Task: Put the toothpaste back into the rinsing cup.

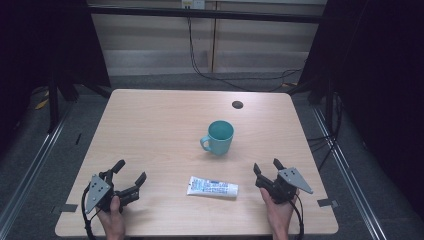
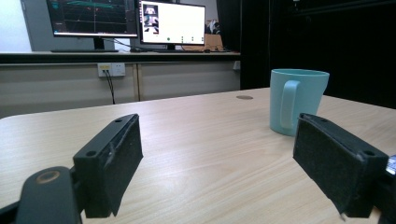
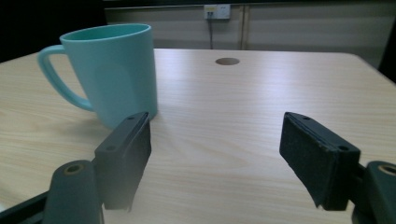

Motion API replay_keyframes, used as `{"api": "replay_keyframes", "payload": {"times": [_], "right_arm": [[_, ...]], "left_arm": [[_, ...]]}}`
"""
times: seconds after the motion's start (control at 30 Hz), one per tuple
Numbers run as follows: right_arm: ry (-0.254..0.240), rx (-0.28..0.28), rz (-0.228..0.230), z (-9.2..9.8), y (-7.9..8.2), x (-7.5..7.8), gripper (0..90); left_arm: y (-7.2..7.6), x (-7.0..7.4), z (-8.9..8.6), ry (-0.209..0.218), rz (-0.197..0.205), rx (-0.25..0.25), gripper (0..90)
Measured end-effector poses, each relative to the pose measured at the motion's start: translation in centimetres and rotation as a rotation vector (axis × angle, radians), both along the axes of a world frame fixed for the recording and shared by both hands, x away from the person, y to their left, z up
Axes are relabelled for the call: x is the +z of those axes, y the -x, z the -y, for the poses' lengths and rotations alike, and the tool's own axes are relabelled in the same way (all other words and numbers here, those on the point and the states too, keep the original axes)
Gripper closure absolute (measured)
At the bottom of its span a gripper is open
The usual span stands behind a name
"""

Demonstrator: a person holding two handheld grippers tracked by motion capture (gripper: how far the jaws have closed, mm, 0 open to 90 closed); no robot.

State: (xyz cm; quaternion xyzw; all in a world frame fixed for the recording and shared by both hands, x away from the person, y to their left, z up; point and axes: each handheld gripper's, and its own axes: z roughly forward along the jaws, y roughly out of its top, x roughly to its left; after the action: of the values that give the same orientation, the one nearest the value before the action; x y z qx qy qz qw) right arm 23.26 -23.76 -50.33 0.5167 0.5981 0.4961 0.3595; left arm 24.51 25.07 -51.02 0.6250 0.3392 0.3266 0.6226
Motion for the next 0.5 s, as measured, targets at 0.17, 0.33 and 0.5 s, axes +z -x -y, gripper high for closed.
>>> {"api": "replay_keyframes", "payload": {"times": [0.17, 0.33, 0.5], "right_arm": [[-0.006, 0.062, -0.005, 0.4, 0.2, 1.1, 28.6], [0.022, 0.131, -0.025, 0.0, 0.2, 2.3, 33.8], [0.055, 0.178, -0.055, -0.3, 0.1, 2.7, 35.7]], "left_arm": [[0.0, 0.0, -0.1, -0.014, 0.005, 0.0, 15.5], [0.0, 0.0, -0.1, -0.018, 0.003, -0.001, 15.5], [0.0, 0.0, -0.1, -0.016, 0.004, 0.0, 15.5]]}}
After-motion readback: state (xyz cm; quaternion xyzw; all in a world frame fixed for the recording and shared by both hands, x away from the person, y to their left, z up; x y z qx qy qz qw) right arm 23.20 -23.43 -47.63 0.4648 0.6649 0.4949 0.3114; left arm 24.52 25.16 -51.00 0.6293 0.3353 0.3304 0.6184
